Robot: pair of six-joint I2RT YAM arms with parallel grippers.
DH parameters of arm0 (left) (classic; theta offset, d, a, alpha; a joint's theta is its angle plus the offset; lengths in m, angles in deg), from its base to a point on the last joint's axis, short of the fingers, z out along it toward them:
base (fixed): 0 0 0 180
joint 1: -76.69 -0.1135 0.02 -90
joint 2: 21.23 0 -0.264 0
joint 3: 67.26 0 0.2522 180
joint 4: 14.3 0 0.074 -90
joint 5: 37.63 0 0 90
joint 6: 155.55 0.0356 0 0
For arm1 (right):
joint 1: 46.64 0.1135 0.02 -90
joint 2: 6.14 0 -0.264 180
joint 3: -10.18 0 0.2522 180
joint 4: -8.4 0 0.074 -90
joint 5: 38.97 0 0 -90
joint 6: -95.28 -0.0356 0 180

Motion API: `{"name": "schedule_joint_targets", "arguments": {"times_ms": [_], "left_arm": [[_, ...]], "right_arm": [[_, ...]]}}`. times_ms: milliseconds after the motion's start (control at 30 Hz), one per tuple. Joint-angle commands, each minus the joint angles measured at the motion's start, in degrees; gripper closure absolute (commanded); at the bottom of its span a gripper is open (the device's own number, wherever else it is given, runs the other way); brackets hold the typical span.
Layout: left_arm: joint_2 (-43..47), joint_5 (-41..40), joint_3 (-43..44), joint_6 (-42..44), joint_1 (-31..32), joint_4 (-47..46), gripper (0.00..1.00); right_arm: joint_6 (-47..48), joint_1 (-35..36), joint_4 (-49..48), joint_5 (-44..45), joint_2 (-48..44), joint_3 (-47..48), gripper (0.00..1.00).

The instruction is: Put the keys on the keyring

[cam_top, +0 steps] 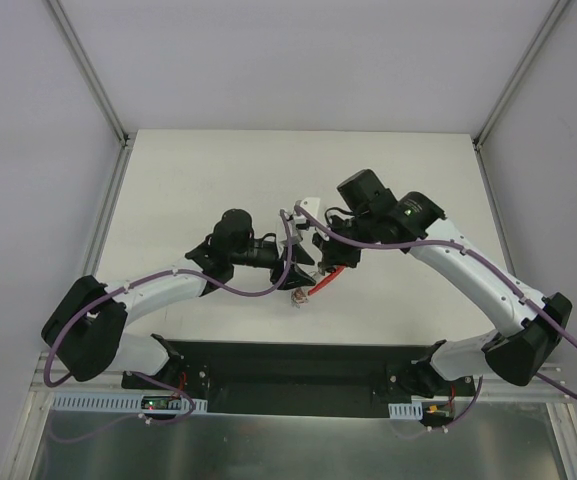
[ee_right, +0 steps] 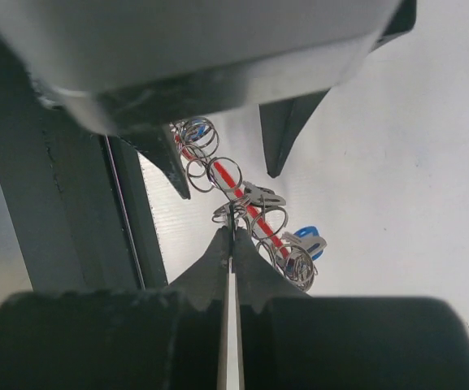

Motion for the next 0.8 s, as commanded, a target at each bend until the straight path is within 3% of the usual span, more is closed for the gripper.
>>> {"name": "schedule_joint_targets", "arguments": {"times_ms": [0,400,767], "left_arm": [[2.5,1.4,-0.6,0.5,-0.4,-4.6,0.46],[6.9,11.0,-0.4,3.8,-1.4,-2.4,0.49],[5.3,11.9,2.2,5.3,-1.4,1.8,0.57]], "right_arm": [[1.5,1.6,0.7,-1.2,-0.7,3.7,0.99],[1.0,4.0,1.9,-0.4,-2.0,5.2,0.99],[0.8,4.8,2.2,0.0,-1.9,6.5,0.99]]}}
